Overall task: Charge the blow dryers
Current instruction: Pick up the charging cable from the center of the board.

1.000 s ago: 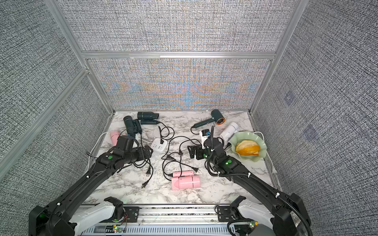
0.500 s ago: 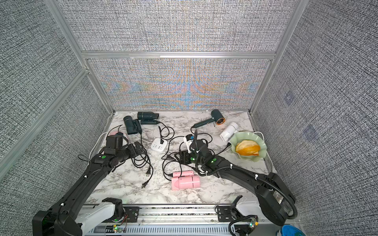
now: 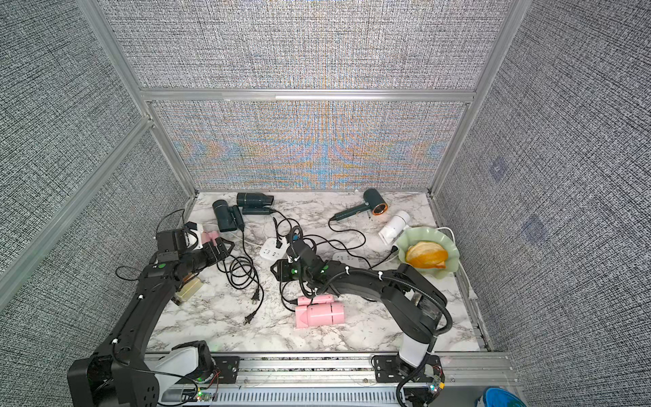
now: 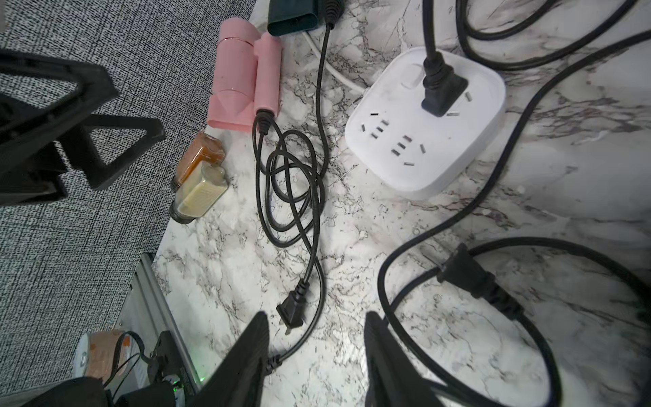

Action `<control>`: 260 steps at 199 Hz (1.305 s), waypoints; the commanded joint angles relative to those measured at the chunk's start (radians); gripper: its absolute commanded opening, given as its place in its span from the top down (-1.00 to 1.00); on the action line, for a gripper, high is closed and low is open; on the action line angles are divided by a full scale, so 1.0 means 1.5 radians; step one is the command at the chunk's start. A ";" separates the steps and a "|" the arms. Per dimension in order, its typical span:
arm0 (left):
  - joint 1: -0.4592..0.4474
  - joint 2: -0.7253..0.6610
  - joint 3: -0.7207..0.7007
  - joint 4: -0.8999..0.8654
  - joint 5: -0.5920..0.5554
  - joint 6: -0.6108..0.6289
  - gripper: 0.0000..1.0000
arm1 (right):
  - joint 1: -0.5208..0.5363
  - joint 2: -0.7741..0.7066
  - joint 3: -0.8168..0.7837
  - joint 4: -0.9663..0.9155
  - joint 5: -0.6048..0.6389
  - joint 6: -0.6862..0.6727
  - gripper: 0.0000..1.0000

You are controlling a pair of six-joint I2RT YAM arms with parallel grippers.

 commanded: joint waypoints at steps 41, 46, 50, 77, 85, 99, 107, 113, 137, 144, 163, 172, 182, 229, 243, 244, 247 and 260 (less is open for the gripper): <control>0.003 -0.040 -0.017 0.021 0.027 0.009 -0.98 | 0.005 0.100 0.084 -0.005 -0.032 0.033 0.27; 0.004 -0.040 -0.019 0.025 0.031 0.009 -0.99 | 0.006 0.106 0.090 -0.005 -0.034 0.035 0.28; 0.003 -0.042 -0.021 0.027 0.035 0.008 -0.99 | 0.007 0.111 0.094 -0.005 -0.033 0.037 0.29; 0.003 -0.041 -0.013 0.025 0.058 0.015 -0.99 | 0.007 0.145 0.126 -0.023 -0.032 0.054 0.36; 0.004 -0.040 -0.015 0.028 0.065 0.015 -0.98 | 0.009 0.154 0.132 -0.024 -0.031 0.059 0.37; 0.003 -0.036 -0.016 0.031 0.072 0.012 -0.99 | 0.011 0.169 0.143 -0.027 -0.036 0.068 0.39; 0.003 -0.033 -0.014 0.028 0.076 0.013 -0.99 | 0.012 0.177 0.149 -0.032 -0.038 0.070 0.41; 0.003 -0.029 -0.013 0.025 0.079 0.016 -0.99 | 0.014 0.183 0.154 -0.037 -0.040 0.070 0.42; 0.004 -0.013 -0.004 0.018 0.103 0.028 -0.99 | 0.018 0.203 0.177 -0.056 -0.050 0.066 0.45; 0.003 -0.007 -0.002 0.017 0.110 0.032 -0.99 | 0.017 0.208 0.184 -0.062 -0.054 0.064 0.45; 0.003 0.005 0.001 0.015 0.123 0.036 -0.97 | 0.020 0.227 0.203 -0.080 -0.062 0.063 0.46; 0.004 0.007 0.002 0.014 0.123 0.037 -0.97 | 0.021 0.233 0.210 -0.085 -0.065 0.062 0.46; 0.004 0.005 0.002 0.014 0.123 0.038 -0.97 | 0.022 0.241 0.219 -0.091 -0.067 0.061 0.47; 0.003 -0.007 -0.003 0.019 0.124 0.044 -0.96 | 0.025 0.272 0.245 -0.098 -0.085 0.060 0.47; 0.003 -0.009 -0.003 0.021 0.125 0.045 -0.96 | 0.026 0.280 0.251 -0.099 -0.089 0.059 0.48; 0.003 -0.009 -0.003 0.021 0.125 0.045 -0.96 | 0.027 0.280 0.251 -0.099 -0.089 0.059 0.48; 0.004 -0.009 -0.003 0.021 0.125 0.045 -0.96 | 0.027 0.282 0.253 -0.099 -0.088 0.059 0.48; 0.004 -0.009 -0.003 0.020 0.125 0.045 -0.96 | 0.027 0.287 0.256 -0.101 -0.089 0.060 0.50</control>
